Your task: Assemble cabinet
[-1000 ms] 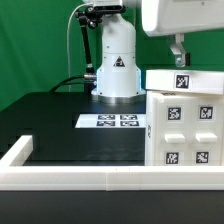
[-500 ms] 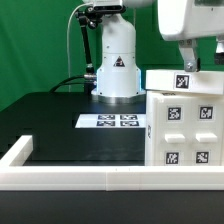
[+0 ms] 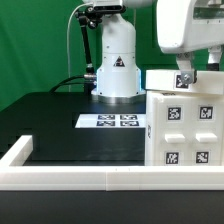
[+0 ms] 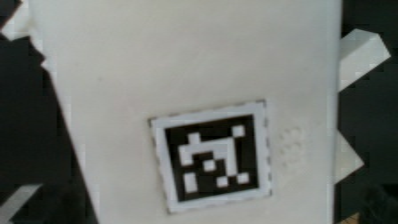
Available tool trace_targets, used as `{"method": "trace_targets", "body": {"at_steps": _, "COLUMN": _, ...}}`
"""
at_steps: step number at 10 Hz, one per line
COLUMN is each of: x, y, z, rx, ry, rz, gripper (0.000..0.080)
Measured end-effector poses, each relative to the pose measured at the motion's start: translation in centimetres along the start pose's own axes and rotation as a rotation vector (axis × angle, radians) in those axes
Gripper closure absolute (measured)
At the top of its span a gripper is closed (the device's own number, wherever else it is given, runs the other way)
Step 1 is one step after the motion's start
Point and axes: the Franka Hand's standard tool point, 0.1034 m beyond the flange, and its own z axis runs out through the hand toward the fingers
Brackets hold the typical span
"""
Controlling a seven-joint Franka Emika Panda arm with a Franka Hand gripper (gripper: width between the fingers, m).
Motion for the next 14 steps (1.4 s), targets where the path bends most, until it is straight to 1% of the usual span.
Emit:
{"method": "trace_targets", "body": {"at_steps": 1, "x": -0.02, "y": -0.01, "z": 0.07, "rx": 0.001, "ry": -0.001, "rz": 0.002, "gripper": 0.0113}}
{"method": "trace_targets", "body": {"at_steps": 2, "x": -0.03, "y": -0.01, "z": 0.08, "rx": 0.001, "ry": -0.001, "rz": 0.011, "gripper": 0.024}}
{"method": "trace_targets", "body": {"at_steps": 7, "x": -0.12, "y": 0.07, "z": 0.1, "rx": 0.001, "ry": -0.001, "rz": 0.084, "gripper": 0.0237}}
{"method": "trace_targets", "body": {"at_steps": 12, "x": -0.15, "y": 0.02, "z": 0.21, "rx": 0.001, "ry": 0.001, "rz": 0.517, "gripper": 0.0236}}
{"method": "trace_targets", "body": {"at_steps": 13, "x": -0.12, "y": 0.1, "z": 0.18, "rx": -0.016, "ry": 0.025, "rz": 0.646, "gripper": 0.0235}}
{"method": "trace_targets", "body": {"at_steps": 14, "x": -0.22, "y": 0.0, "z": 0.06, "rx": -0.026, "ry": 0.047, "rz": 0.793, "gripper": 0.0235}}
